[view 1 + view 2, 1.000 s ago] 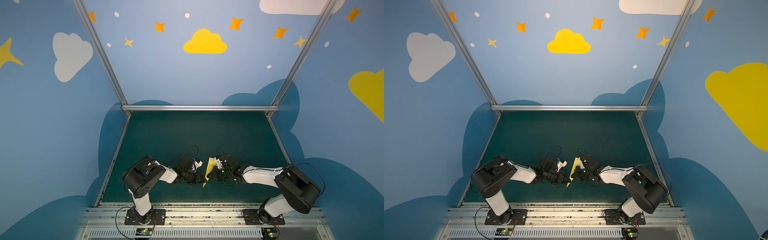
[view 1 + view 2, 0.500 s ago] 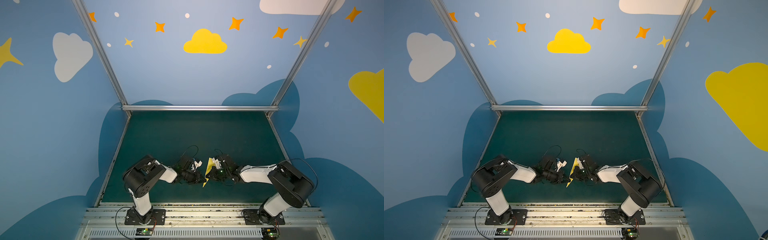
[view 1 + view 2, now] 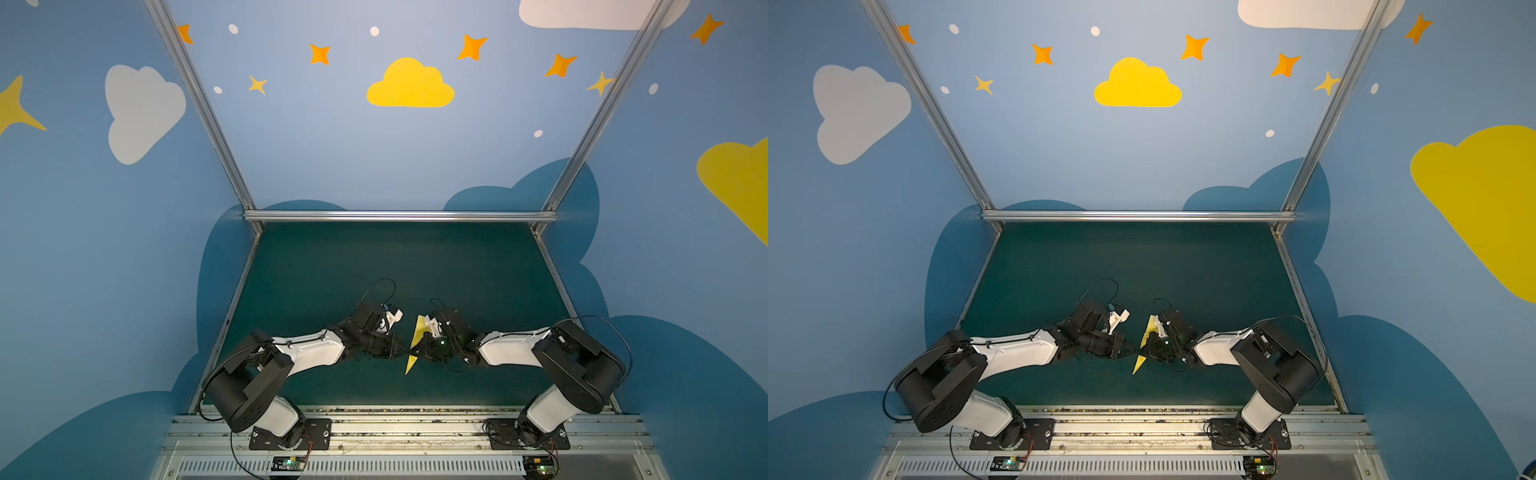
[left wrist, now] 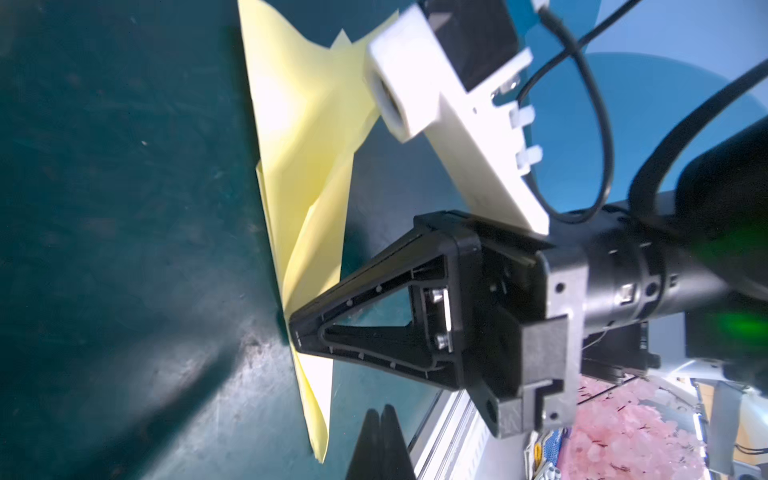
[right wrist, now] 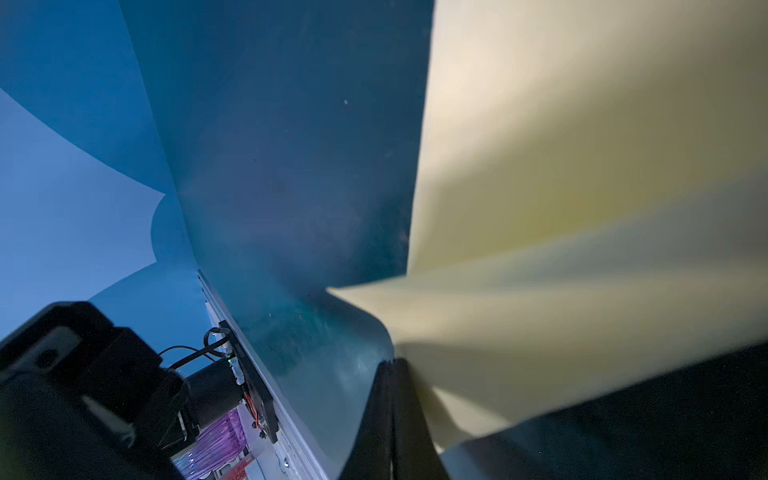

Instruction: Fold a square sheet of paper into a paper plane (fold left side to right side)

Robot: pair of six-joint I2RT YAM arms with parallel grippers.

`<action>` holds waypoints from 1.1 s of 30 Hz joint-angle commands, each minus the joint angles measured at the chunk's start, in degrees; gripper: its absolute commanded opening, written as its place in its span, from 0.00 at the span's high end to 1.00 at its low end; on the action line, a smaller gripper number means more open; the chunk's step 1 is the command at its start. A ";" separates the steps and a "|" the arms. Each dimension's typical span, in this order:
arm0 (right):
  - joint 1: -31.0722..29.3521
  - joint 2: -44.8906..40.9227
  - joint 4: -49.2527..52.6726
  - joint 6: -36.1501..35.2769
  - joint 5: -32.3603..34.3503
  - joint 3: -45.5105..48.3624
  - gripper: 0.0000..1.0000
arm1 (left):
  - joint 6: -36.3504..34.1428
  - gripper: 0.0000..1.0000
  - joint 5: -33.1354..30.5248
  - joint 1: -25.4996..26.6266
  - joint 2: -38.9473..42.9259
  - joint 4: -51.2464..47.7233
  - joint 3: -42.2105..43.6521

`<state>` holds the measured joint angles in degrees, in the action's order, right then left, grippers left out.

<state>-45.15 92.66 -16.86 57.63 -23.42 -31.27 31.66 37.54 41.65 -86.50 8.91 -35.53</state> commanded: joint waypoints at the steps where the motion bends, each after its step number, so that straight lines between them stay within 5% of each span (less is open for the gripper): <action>1: 0.02 2.48 3.55 1.04 2.39 2.18 1.00 | -3.33 0.97 -1.78 2.33 -1.73 -4.63 -2.22; 33: 0.11 2.70 2.98 2.57 3.07 3.45 1.00 | -4.00 0.97 -12.17 7.06 -9.61 -6.03 -2.41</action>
<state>-45.10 92.99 -19.68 59.81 -23.51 -30.11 28.71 27.90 47.90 -95.68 5.02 -39.72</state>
